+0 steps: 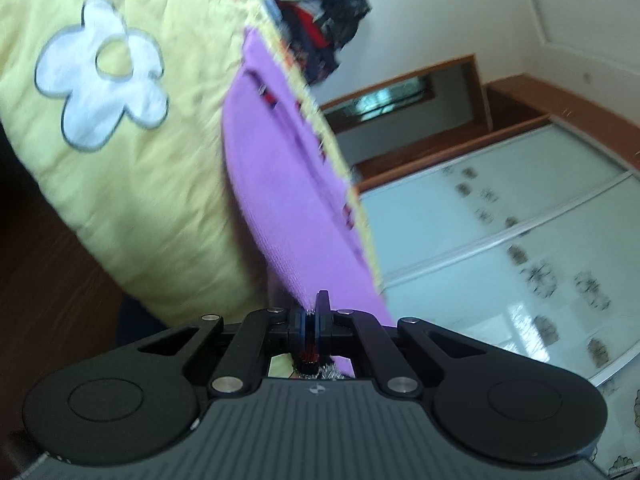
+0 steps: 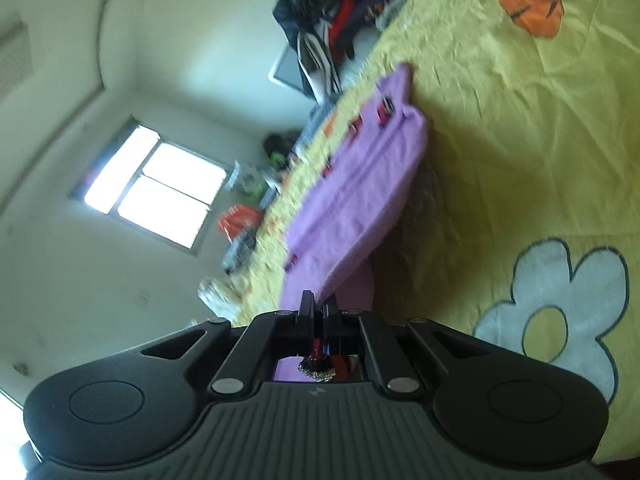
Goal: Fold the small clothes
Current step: 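Carry the held hem band with both grippers up over the body toward the collar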
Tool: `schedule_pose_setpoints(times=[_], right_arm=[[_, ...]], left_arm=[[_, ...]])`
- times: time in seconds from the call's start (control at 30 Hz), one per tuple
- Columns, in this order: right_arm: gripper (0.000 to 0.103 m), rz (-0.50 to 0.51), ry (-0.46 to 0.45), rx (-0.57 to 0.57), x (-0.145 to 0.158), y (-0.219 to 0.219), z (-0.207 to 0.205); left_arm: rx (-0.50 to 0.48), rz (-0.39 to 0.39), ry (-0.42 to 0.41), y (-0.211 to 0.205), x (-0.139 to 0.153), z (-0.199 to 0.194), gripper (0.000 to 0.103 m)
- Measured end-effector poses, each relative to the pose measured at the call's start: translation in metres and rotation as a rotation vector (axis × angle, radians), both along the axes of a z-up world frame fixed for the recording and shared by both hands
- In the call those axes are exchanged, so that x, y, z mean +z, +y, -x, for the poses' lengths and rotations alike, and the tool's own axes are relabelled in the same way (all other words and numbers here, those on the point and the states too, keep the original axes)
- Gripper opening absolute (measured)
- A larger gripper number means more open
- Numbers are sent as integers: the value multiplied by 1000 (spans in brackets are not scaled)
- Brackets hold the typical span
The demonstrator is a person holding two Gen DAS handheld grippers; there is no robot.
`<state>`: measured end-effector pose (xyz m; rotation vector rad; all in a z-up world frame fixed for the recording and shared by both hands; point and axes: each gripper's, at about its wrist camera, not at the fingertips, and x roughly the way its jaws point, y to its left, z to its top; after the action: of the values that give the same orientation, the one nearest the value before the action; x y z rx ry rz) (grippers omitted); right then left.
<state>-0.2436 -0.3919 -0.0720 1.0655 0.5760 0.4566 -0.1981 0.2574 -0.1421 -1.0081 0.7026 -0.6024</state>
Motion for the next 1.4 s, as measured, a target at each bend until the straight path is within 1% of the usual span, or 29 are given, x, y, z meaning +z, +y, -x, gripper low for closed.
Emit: schedule_pose_setpoints(times=[0.03,0.1,0.13,0.17,0.2,0.3,0.4,0.43,0.5,0.67,0.77,0.87,0.93,1.0,1.07,1.17,1.23,1.4], right_arm=[[4,-18,-20,-15,0,-3,1],[4,-71,-22,-37,-1,-7,4],[4,-92,-43,-45,1,-10,7],[4,-87,-62,-59,4,-12,10],[4,-80,-61,-65,4,-14,10],[4,-113,-22,-89,-9,-21,6],[4,-127,-31,-79,-5,-20,-8],[4,-121,-41,-70,-2,-19,-17],[4,-110,-59,-64,4,-19,-38],[4,-69,-60,-72,6,-27,-104],[4,-74,-38,-93,2,-35,-144],[4,-56,-15,-108,-5,-40,-182],[4,-55,14,-120,-10,-46,-207],[4,-45,37,-129,-16,-50,-231],[4,-50,72,-129,-23,-54,-258],[4,-41,92,-131,-25,-57,-287],[4,-41,102,-123,-25,-58,-303],[4,-33,134,-121,-26,-61,-335]], left_arm=[[12,25,0,4,0,1,2],[35,64,-7,7,2,3,2],[42,68,-12,9,3,3,2],[53,68,-16,10,5,3,2],[65,79,-19,12,4,2,2],[103,134,-13,15,4,-4,2],[129,136,-23,14,14,-19,2],[133,138,-24,13,16,-26,2],[137,119,-21,11,21,-47,2],[142,93,8,6,29,-116,2],[148,67,42,2,30,-160,2],[159,45,76,-2,28,-201,2],[164,48,93,-4,25,-227,2],[169,29,106,-7,24,-250,2],[171,22,107,-10,25,-271,2],[165,-12,111,-15,27,-296,2],[162,-39,111,-18,31,-312,2],[167,-56,108,-20,35,-339,2]])
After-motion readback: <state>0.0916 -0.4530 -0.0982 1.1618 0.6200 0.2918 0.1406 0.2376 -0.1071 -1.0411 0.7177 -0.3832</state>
